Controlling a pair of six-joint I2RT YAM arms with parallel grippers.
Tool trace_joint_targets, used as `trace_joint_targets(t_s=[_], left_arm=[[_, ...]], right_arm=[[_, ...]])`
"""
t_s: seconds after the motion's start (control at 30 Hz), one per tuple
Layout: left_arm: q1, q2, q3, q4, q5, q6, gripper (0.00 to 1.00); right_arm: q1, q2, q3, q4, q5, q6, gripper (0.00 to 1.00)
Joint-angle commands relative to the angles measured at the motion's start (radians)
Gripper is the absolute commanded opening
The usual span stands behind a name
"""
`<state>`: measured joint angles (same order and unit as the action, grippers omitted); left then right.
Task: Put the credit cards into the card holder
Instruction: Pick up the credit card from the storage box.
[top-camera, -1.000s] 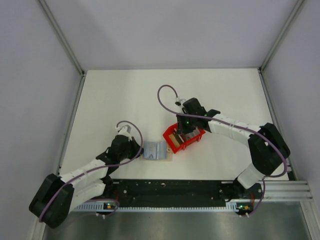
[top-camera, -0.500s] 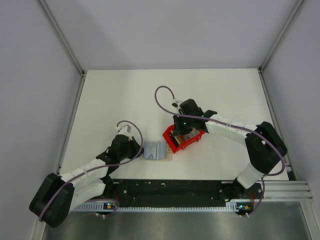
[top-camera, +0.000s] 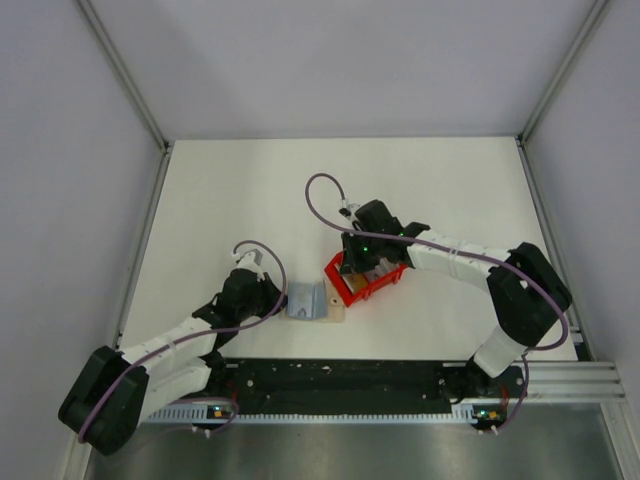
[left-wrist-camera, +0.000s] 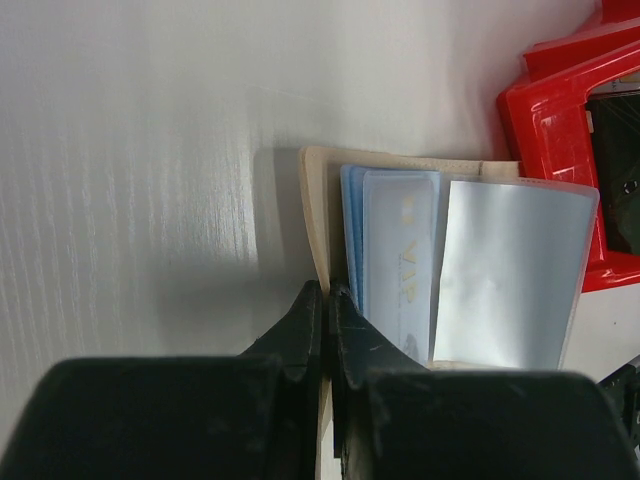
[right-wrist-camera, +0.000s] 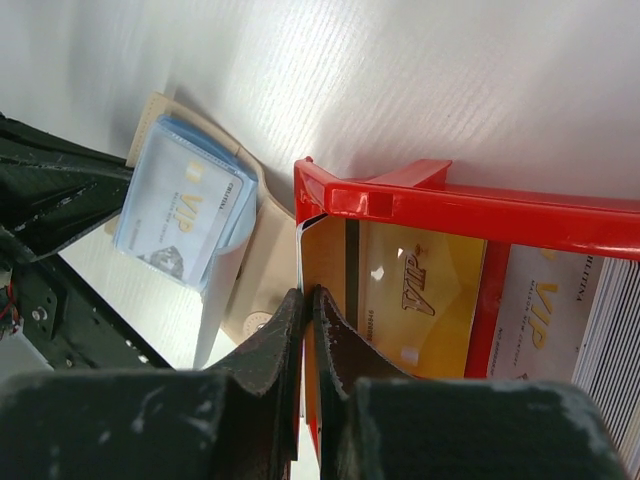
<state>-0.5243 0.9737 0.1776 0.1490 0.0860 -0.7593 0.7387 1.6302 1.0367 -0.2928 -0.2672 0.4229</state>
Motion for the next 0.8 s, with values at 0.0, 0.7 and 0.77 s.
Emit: trace_joint_targets(t_s=[0.0,0.7,0.77], left_arm=[[-0.002,0.008,0.034,0.041,0.008,0.011,0.0],[-0.002,0.008,0.039,0.037,0.018,0.012,0.0],[-0.002,0.008,0.04,0.037,0.018,0.011,0.0]], right_arm=[[0.019,0.013,0.036,0.021,-0.061,0.02,0.04],[0.018,0.007,0.048,0.021,-0.078,0.025,0.09],[0.021,0.011,0.046,0.023,-0.076,0.03,0.1]])
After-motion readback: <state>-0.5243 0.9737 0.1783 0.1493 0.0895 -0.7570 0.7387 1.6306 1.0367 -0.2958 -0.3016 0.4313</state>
